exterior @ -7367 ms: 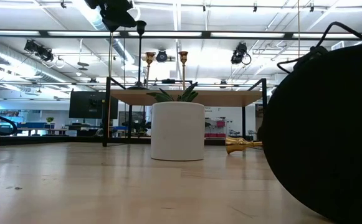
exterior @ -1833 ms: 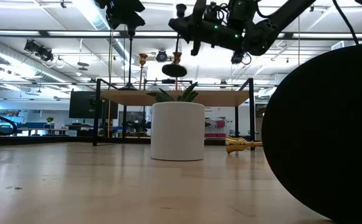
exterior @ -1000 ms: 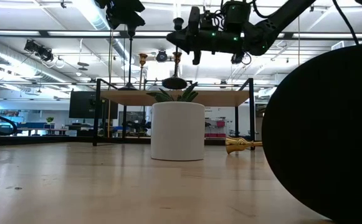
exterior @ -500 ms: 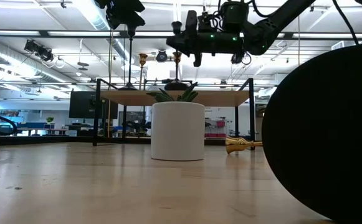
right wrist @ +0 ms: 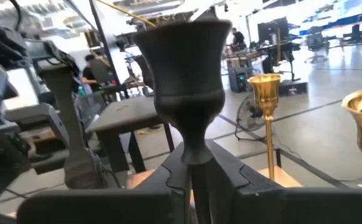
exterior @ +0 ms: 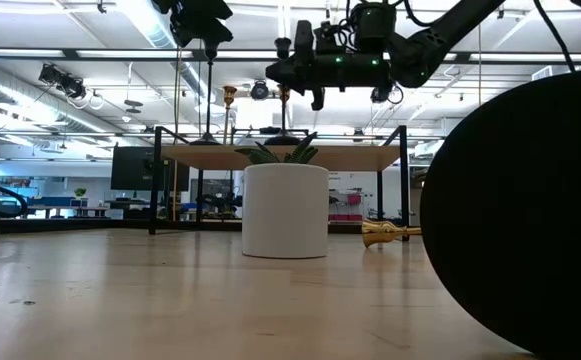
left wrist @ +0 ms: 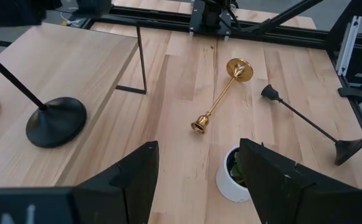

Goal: Pick & Place candle stick holders
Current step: Put the top black candle holder on the shelf aligned with the other black candle holder

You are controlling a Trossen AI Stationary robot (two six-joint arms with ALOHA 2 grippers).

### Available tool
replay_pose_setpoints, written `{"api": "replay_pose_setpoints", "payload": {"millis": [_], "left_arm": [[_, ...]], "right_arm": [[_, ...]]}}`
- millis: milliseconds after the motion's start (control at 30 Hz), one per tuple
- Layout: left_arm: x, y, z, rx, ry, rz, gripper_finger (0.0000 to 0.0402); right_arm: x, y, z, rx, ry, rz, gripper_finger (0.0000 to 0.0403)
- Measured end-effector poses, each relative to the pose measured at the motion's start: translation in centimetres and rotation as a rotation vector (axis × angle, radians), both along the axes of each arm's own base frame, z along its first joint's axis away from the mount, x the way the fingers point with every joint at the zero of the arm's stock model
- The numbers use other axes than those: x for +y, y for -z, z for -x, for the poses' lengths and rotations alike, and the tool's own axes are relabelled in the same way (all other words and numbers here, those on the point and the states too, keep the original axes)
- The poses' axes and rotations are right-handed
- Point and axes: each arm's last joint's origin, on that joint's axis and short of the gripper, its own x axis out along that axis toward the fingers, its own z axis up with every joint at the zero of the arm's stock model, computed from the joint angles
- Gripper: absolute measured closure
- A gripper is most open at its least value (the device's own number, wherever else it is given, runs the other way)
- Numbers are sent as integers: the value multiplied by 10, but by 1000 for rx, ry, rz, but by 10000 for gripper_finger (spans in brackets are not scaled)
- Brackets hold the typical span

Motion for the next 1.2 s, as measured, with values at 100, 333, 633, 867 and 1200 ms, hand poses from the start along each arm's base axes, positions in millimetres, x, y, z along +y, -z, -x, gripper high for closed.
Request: {"api": "replay_pose_setpoints", "payload": {"millis": [100,333,633,867,1200], "left_arm": [[0,0,0,0,0,0,179],[0,0,0,0,0,0,179],[0,1,0,8,-2,3,179],[0,1,1,14,-5,9,179],[0,1,1,14,-5,9,179]], "right_arm": [[2,0,-1,-2,27,1,364],[5,0,-2,-1,11,3,364],[6,1,-3,16,-21,11,335],[6,2,-3,23,-22,18,273],[2,3,-1,39,-8,49,206]]}}
